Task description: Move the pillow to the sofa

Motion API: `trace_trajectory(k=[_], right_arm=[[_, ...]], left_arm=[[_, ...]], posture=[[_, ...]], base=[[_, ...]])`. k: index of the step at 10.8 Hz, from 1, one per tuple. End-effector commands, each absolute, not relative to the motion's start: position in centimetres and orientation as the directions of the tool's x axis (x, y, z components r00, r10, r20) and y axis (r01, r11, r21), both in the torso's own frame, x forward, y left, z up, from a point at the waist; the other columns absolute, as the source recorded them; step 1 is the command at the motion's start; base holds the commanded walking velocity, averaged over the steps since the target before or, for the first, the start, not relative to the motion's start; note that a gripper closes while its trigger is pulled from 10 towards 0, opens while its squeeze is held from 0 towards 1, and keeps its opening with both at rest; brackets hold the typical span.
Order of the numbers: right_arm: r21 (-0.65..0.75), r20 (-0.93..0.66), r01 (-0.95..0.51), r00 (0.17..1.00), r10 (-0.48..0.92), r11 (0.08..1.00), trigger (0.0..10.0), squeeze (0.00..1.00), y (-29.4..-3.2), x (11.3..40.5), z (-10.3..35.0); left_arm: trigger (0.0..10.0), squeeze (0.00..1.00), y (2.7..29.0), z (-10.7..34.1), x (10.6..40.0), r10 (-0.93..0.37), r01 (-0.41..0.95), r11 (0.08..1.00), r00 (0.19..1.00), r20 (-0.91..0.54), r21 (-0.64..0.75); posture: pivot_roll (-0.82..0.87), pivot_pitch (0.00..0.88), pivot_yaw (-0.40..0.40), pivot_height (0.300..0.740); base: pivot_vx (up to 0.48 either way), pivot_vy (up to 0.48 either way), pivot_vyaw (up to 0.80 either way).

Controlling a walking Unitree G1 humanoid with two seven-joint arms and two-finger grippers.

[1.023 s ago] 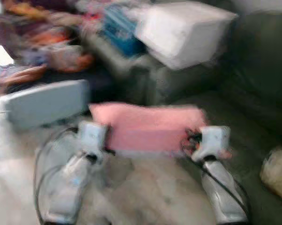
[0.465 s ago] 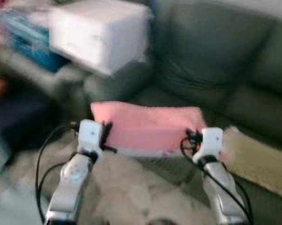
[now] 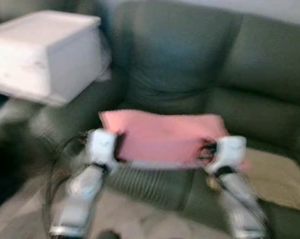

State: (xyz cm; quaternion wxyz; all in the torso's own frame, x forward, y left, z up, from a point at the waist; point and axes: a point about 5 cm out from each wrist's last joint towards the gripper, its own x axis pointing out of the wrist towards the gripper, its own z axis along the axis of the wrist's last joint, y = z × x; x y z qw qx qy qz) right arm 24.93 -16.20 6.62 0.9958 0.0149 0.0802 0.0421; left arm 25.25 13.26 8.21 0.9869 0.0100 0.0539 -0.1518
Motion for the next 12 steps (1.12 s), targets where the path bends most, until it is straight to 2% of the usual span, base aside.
trace_trajectory(k=[1, 4, 9, 12], right_arm=[[0.011, -0.136, -0.055, 0.989, 0.056, 0.998, 10.0, 0.00, -17.27, 25.18, 7.25], [0.012, -0.135, -0.061, 0.989, 0.062, 0.998, 10.0, 0.00, -17.17, 25.22, 7.26], [0.017, -0.144, -0.086, 0.986, 0.087, 0.996, 10.0, 0.00, -16.81, 24.98, 6.93], [0.017, -0.147, -0.095, 0.984, 0.097, 0.995, 10.0, 0.00, -16.83, 24.96, 6.83]], left_arm=[[10.0, 0.00, 12.06, 8.95, 25.49, -0.338, 0.339, 0.941, 0.938, -0.077, -0.006], [10.0, 0.00, 11.92, 8.96, 25.44, -0.338, 0.338, 0.941, 0.938, -0.080, -0.014], [10.0, 0.00, 12.08, 8.91, 25.25, -0.319, 0.320, 0.947, 0.944, -0.087, -0.007], [10.0, 0.00, 12.08, 9.27, 25.17, -0.324, 0.327, 0.945, 0.944, -0.065, 0.026]], posture=[[-0.08, 0.000, -0.060, 0.740], [-0.07, 0.000, -0.064, 0.740], [-0.06, 0.000, -0.066, 0.740], [-0.06, 0.000, -0.065, 0.740]], base=[[0.379, 0.292, -0.80], [0.311, 0.364, -0.18], [0.000, 0.464, -0.09], [0.000, 0.000, 0.00]])
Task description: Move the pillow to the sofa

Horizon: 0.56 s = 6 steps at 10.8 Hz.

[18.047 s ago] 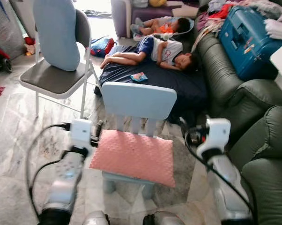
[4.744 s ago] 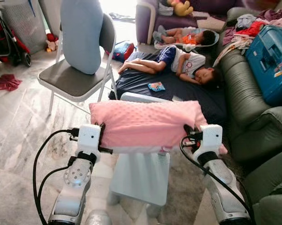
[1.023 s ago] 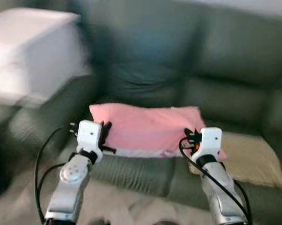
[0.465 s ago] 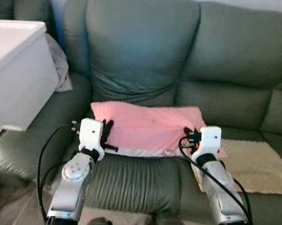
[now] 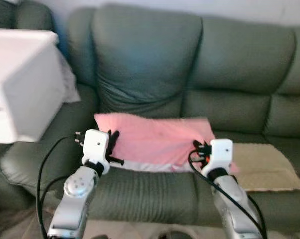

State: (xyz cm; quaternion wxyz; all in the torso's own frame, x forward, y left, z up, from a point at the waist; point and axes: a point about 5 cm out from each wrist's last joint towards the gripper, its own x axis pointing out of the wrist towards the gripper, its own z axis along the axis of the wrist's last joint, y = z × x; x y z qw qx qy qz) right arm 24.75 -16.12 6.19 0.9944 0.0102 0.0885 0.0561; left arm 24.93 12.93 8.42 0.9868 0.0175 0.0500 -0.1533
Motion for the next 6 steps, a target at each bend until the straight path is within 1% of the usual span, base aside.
trace_trajectory(k=[1, 4, 5, 6], right_arm=[[0.017, -0.147, -0.094, 0.985, 0.095, 0.995, 10.0, 0.00, -16.90, 24.93, 6.86], [0.023, -0.157, -0.083, 0.984, 0.085, 0.996, 10.0, 0.00, -16.98, 24.71, 6.66], [0.022, -0.157, -0.082, 0.984, 0.084, 0.996, 10.0, 0.00, -17.02, 24.68, 6.67], [0.021, -0.157, -0.082, 0.984, 0.084, 0.996, 10.0, 0.00, -17.05, 24.68, 6.70]], left_arm=[[10.0, 0.00, 11.94, 9.26, 25.06, -0.328, 0.330, 0.944, 0.943, -0.065, 0.023], [10.0, 0.00, 11.82, 9.34, 24.92, -0.340, 0.341, 0.940, 0.939, -0.058, 0.014], [10.0, 0.00, 11.82, 9.42, 25.00, -0.337, 0.338, 0.941, 0.940, -0.054, 0.011], [10.0, 0.00, 11.78, 9.52, 25.18, -0.334, 0.335, 0.942, 0.941, -0.051, 0.007]], posture=[[-0.06, 0.003, -0.067, 0.740], [-0.06, 0.010, -0.067, 0.740], [-0.06, 0.011, -0.067, 0.740], [-0.07, 0.013, -0.070, 0.740]], base=[[0.000, 0.000, 0.00], [0.000, 0.000, 0.00], [0.000, 0.000, -0.46], [0.000, 0.000, 0.00]])
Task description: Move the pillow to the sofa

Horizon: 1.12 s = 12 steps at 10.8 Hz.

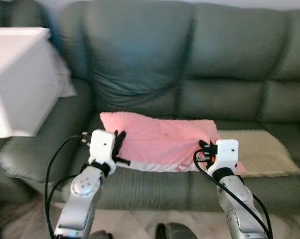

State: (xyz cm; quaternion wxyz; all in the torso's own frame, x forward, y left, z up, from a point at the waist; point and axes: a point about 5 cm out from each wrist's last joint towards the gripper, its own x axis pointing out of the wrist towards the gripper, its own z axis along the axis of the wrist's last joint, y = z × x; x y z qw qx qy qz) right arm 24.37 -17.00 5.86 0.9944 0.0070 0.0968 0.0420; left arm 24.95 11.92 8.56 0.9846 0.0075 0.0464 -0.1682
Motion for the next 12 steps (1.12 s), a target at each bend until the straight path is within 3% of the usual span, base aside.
trace_trajectory(k=[1, 3, 8, 10, 12], right_arm=[[0.019, -0.157, -0.082, 0.984, 0.084, 0.996, 10.0, 0.00, -17.03, 24.71, 6.71], [0.016, -0.157, -0.077, 0.984, 0.079, 0.997, 10.0, 0.00, -17.19, 24.75, 6.73], [0.014, -0.152, -0.080, 0.985, 0.081, 0.997, 10.0, 0.00, -17.14, 24.87, 6.81], [0.013, -0.157, -0.072, 0.985, 0.073, 0.997, 10.0, 0.00, -17.21, 24.77, 6.65], [0.012, -0.166, -0.067, 0.984, 0.068, 0.998, 10.0, 0.00, -17.19, 24.74, 6.52]], left_arm=[[10.0, 0.00, 11.74, 9.60, 25.31, -0.335, 0.336, 0.942, 0.941, -0.049, 0.007], [10.0, 0.00, 11.74, 9.60, 25.48, -0.330, 0.330, 0.944, 0.943, -0.050, 0.005], [10.0, 0.00, 11.57, 9.59, 25.59, -0.329, 0.329, 0.944, 0.943, -0.043, 0.013], [10.0, 0.00, 11.35, 9.56, 25.43, -0.332, 0.334, 0.942, 0.942, -0.038, 0.028], [10.0, 0.00, 11.39, 9.53, 25.45, -0.334, 0.335, 0.942, 0.942, -0.040, 0.011]], posture=[[-0.07, 0.020, -0.070, 0.740], [-0.07, 0.020, -0.068, 0.740], [-0.07, 0.019, -0.066, 0.740], [-0.07, 0.020, -0.067, 0.740], [-0.07, 0.019, -0.066, 0.740]], base=[[0.000, 0.000, 0.00], [0.000, 0.000, 0.00], [0.000, 0.436, 0.00], [0.000, 0.000, 0.00], [0.000, 0.000, -0.80]])
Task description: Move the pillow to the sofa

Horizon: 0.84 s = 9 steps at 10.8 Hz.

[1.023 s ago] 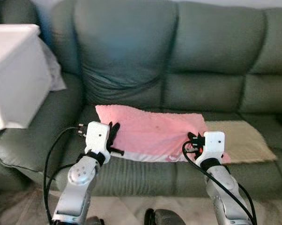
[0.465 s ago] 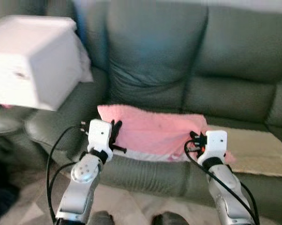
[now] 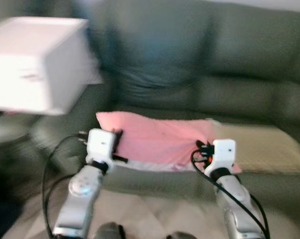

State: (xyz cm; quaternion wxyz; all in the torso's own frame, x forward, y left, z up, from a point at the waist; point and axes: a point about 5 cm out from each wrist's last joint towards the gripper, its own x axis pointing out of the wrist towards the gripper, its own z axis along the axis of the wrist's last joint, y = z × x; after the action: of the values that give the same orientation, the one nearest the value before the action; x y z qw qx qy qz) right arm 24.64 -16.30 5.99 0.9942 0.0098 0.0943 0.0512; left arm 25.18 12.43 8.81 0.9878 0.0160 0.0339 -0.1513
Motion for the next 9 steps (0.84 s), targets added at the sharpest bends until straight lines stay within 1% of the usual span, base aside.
trace_trajectory(k=[1, 3, 4, 7, 9], right_arm=[[0.014, -0.162, -0.068, 0.984, 0.069, 0.998, 10.0, 0.00, -17.15, 24.80, 6.58], [0.015, -0.157, -0.070, 0.985, 0.071, 0.997, 10.0, 0.00, -17.13, 24.81, 6.64], [0.013, -0.156, -0.073, 0.985, 0.074, 0.997, 10.0, 0.00, -17.15, 24.80, 6.68], [0.012, -0.158, -0.081, 0.984, 0.082, 0.997, 10.0, 0.00, -16.98, 24.80, 6.65], [0.011, -0.145, -0.111, 0.983, 0.112, 0.994, 10.0, 0.00, -16.70, 24.80, 6.80]], left_arm=[[10.0, 0.00, 11.40, 9.61, 25.48, -0.337, 0.338, 0.941, 0.941, -0.035, 0.014], [10.0, 0.00, 11.31, 9.56, 25.51, -0.341, 0.342, 0.940, 0.939, -0.040, 0.014], [10.0, 0.00, 11.25, 9.67, 25.43, -0.334, 0.335, 0.942, 0.942, -0.023, 0.035], [10.0, 0.00, 11.35, 9.76, 25.35, -0.331, 0.331, 0.943, 0.943, -0.018, 0.032], [10.0, 0.00, 11.50, 10.00, 25.39, -0.330, 0.330, 0.944, 0.944, -0.004, 0.025]], posture=[[-0.07, 0.019, -0.066, 0.740], [-0.07, 0.023, -0.067, 0.740], [-0.07, 0.023, -0.068, 0.740], [-0.06, 0.024, -0.071, 0.740], [-0.06, 0.025, -0.073, 0.740]], base=[[0.000, 0.390, -0.80], [0.000, 0.446, 0.00], [0.000, 0.000, 0.00], [0.000, 0.000, 0.00], [0.000, 0.000, 0.00]])
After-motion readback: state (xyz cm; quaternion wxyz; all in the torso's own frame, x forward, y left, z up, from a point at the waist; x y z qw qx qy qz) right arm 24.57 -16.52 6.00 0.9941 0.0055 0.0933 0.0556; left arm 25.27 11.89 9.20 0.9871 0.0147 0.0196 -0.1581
